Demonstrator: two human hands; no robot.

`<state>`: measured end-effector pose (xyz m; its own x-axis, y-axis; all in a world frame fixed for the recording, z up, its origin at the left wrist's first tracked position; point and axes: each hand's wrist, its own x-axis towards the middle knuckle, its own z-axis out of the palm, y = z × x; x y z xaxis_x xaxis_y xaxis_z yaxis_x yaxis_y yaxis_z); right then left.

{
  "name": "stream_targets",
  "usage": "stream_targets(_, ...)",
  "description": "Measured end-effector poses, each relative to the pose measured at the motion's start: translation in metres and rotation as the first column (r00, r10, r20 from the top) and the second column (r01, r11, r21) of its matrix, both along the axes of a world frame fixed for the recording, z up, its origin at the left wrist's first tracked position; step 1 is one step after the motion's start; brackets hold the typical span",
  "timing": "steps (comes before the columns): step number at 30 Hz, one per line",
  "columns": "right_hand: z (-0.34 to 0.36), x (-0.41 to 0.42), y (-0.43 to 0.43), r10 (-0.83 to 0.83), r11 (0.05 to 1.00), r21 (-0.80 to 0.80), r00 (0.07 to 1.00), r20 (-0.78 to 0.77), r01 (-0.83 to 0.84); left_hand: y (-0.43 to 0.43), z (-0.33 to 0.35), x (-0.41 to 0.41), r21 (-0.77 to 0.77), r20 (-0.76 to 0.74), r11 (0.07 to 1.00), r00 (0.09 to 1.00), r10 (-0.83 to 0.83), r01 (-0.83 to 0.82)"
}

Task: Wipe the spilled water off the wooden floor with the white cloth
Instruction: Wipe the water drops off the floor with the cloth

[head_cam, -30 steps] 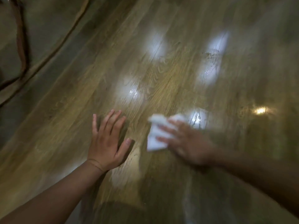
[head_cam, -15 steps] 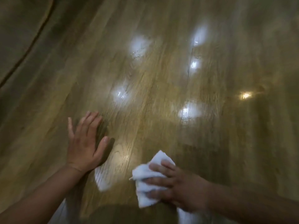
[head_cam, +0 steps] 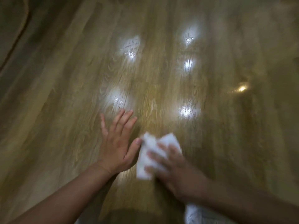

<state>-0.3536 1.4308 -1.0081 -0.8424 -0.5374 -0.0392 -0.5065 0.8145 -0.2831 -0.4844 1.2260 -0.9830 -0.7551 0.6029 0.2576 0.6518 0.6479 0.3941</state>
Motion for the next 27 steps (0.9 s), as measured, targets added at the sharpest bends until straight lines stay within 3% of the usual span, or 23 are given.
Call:
stream_targets(2,0.013,0.042,0.004,0.29,0.957,0.015,0.956,0.039,-0.291,0.003,-0.007,0.003,-0.033,0.013,0.999,0.999,-0.036,0.036)
stream_targets(3,0.015,0.029,0.03,0.3,0.954,-0.028,0.954,0.015,-0.3,0.003,-0.01,0.003,-0.056,0.012,0.997,0.999,-0.053,0.054)
stream_targets(4,0.02,0.003,0.062,0.213,0.975,-0.054,0.977,-0.027,-0.214,0.004,-0.012,0.002,-0.079,0.009,0.995,0.998,-0.064,0.064)
stream_targets(6,0.021,-0.062,0.142,-0.145,0.989,-0.04,0.985,-0.09,0.142,0.004,-0.013,0.001,-0.11,0.007,0.991,0.997,-0.072,0.072)
stream_targets(7,0.022,-0.091,0.188,-0.381,0.924,0.002,0.92,-0.093,0.383,0.004,-0.013,0.0,-0.118,0.019,0.99,0.997,-0.077,0.079)
stream_targets(9,0.029,-0.122,0.265,-0.768,0.639,0.086,0.64,0.021,0.764,0.005,-0.011,0.001,-0.127,0.04,0.988,0.995,-0.086,0.091)
stream_targets(11,0.03,-0.134,0.278,-0.908,0.42,0.047,0.419,0.03,0.906,0.007,-0.011,0.001,-0.143,0.051,0.985,0.995,-0.088,0.095)
stream_targets(12,0.026,-0.131,0.255,-0.924,0.383,0.027,0.383,-0.011,0.923,0.007,-0.011,0.001,-0.155,0.056,0.983,0.994,-0.095,0.102)
stream_targets(13,0.019,-0.125,0.22,-0.911,0.412,-0.011,0.412,-0.03,0.911,0.008,-0.01,0.001,-0.164,0.062,0.981,0.993,-0.098,0.107)
stream_targets(14,0.017,-0.111,0.176,-0.863,0.505,-0.052,0.505,-0.013,0.862,0.008,-0.008,0.0,-0.173,0.068,0.979,0.993,-0.098,0.108)
stream_targets(15,0.011,-0.091,0.129,-0.762,0.641,-0.111,0.647,0.026,0.759,0.009,-0.007,0.001,-0.176,0.068,0.979,0.993,-0.092,0.103)
stream_targets(17,0.007,-0.039,0.043,-0.371,0.912,-0.158,0.926,0.073,0.378,0.011,-0.005,0.002,-0.148,0.076,0.987,0.995,-0.059,0.07)
stream_targets(19,0.015,-0.013,0.038,-0.089,0.992,-0.08,0.989,0.121,0.099,0.019,0.002,-0.005,-0.081,0.104,0.996,0.994,-0.024,0.033)
stream_targets(20,0.016,-0.015,0.064,-0.1,0.992,-0.073,0.991,0.092,0.107,0.024,0.007,-0.014,-0.051,0.118,0.998,0.993,-0.018,0.024)
stream_targets(21,0.014,-0.023,0.098,-0.219,0.972,-0.069,0.973,0.068,0.224,0.032,0.011,-0.026,-0.035,0.122,0.999,0.992,-0.022,0.027)
stream_targets(22,0.013,-0.029,0.136,-0.384,0.92,-0.056,0.921,0.07,0.388,0.039,0.015,-0.039,-0.041,0.118,0.999,0.993,-0.029,0.034)
stream_targets(24,0.013,-0.044,0.22,-0.724,0.69,0.034,0.689,0.044,0.723,0.057,0.016,-0.068,-0.089,0.099,0.995,0.994,-0.043,0.052)
stream_targets(27,0.014,-0.058,0.312,-0.937,0.345,0.178,0.349,0.009,0.921,0.084,0.0,-0.091,-0.174,0.071,0.985,0.997,0.01,0.002)
